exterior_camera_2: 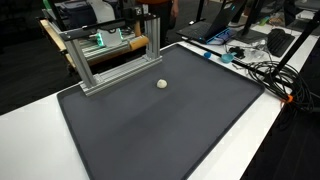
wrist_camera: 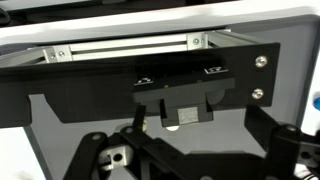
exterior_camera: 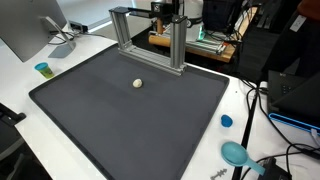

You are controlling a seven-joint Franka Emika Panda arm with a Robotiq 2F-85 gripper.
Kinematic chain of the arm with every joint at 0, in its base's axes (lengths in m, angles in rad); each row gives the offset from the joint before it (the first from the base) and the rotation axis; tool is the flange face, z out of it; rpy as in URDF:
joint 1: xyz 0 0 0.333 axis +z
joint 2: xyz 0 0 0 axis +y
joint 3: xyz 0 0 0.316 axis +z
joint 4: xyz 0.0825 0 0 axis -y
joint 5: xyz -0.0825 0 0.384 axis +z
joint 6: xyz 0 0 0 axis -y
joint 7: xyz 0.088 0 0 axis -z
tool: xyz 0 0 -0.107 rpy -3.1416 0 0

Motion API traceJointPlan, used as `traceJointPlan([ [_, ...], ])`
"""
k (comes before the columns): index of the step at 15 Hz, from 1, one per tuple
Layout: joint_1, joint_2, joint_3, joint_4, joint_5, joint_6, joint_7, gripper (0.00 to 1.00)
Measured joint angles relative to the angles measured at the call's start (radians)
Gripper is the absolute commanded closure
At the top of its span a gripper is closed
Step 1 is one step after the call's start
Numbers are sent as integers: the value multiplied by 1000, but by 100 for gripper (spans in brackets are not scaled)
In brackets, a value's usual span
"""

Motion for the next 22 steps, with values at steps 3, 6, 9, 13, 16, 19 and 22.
traceJointPlan([
  [3,0,0,0,-1,0,0,1,0],
  [6,0,5,2,-12,0,49,1,0],
  [9,0,15,5,-36,0,112,1,0],
  [13,0,21,7,-66,-10,149,0,0],
  [16,-1,19,7,-84,-15,149,-15,0],
  [19,0,17,7,-95,-17,150,-34,0],
  [22,0,14,7,-108,-20,153,-48,8],
])
